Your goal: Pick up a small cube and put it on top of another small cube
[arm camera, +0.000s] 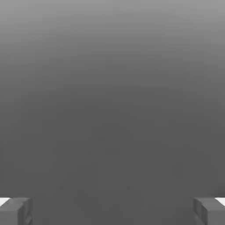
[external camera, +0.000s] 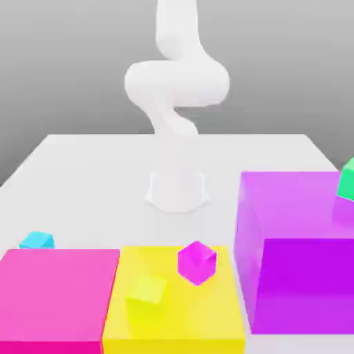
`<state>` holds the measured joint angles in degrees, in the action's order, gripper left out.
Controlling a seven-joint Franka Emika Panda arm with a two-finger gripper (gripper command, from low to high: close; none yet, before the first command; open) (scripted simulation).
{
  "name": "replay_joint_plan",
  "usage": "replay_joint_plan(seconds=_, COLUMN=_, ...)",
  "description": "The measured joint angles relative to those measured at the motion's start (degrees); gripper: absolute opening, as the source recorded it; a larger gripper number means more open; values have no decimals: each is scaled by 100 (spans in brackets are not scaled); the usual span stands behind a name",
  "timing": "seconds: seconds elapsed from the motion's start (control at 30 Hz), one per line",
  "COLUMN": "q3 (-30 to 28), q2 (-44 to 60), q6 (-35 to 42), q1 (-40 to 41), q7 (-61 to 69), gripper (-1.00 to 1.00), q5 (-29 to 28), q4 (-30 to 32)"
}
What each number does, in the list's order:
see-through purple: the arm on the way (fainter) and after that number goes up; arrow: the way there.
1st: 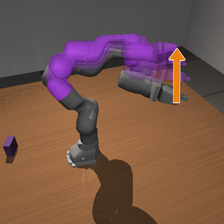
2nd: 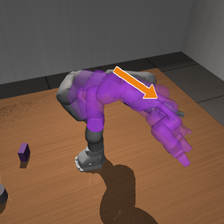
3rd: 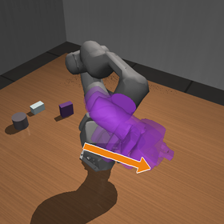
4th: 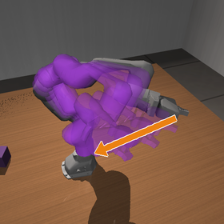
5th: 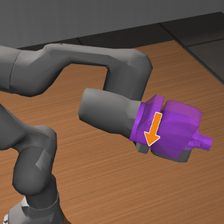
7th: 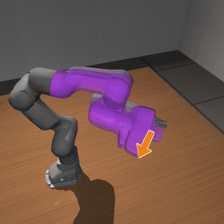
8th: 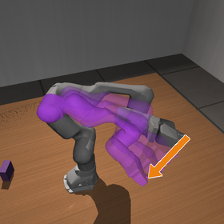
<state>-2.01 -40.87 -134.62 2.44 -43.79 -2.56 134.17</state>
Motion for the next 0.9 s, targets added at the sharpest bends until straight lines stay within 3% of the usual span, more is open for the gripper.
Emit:
replay_joint_plan(seconds=0.3, q3=-1098, q2=1773, q6=-1020, q1=798, q7=933, gripper=0, q5=-687, q4=865)
replay_joint_plan(seconds=0.5, q3=-2001, q2=2947, q6=-1722, q1=1226, q7=1911, gripper=0, q5=-630, q4=1441)
replay_joint_plan(seconds=0.6, q3=-2387, q2=3572, q6=-2088, q1=1445, q7=2638, gripper=0, q5=-269, q4=1736)
replay_joint_plan(seconds=0.7, q3=-2583, q2=4235, q6=-2441, q1=1799, q7=3623, gripper=0, q5=459, q4=2025)
replay_joint_plan(seconds=0.9, q3=-1464, q2=5531, q6=-3272, q1=2852, q7=5146, gripper=0, q5=2147, q4=1989)
